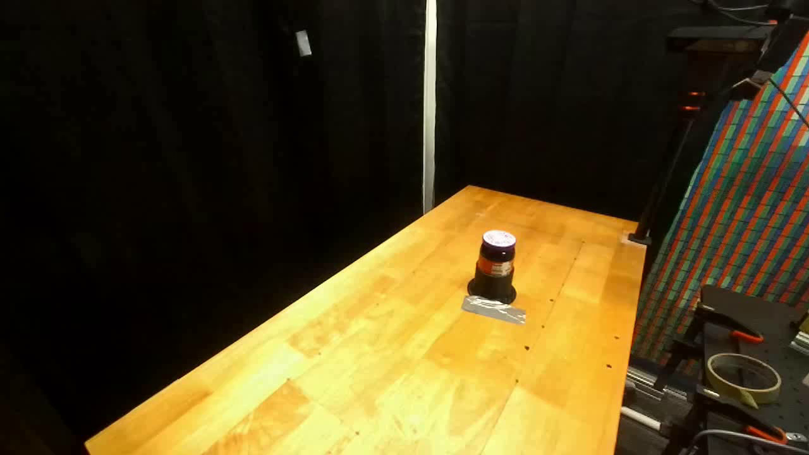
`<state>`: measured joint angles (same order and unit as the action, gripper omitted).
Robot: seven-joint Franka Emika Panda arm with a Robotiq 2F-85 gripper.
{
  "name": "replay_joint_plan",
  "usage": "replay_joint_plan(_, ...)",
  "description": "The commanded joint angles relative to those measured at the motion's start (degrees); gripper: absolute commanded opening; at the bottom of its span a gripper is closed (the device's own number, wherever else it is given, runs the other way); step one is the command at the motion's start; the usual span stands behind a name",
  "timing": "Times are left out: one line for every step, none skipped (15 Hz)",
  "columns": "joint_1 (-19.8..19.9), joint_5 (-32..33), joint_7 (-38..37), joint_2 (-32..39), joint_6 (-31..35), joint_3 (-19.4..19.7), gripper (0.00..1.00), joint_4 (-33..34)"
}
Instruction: Place the elastic over the bottom of the brown coffee cup
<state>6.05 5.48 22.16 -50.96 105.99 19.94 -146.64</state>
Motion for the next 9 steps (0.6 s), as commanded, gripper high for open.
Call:
replay_joint_plan(0.3,-0.3,0.2,0.1,-0.1,-0.3,1.00,0.3)
replay_joint_plan(0.3,-0.3,0.2,0.1,-0.1,-0.3,1.00,0.4)
replay_joint_plan(0.3,-0.3,0.2,0.0,-0.1,-0.3,1.00,0.5)
replay_joint_plan(0.3,-0.3,0.2,0.0,-0.1,-0.3,1.00,0.5)
replay_joint_plan(0.3,-0.3,0.2,0.0,-0.1,-0.3,1.00,0.5)
replay_joint_plan(0.3,-0.3,0.2,0.0,-0.1,-0.3,1.00,0.5)
replay_joint_plan(-0.2,-0.7,-2.1,1.8,-0.6,-2.1,1.00,1.8)
replay_joint_plan(-1.7,-1.8,-3.8,4.2,-1.7,-4.2,1.00,3.6)
replay_joint_plan(-2.3,-1.9,-5.5,5.8,-1.7,-6.2,1.00,4.6)
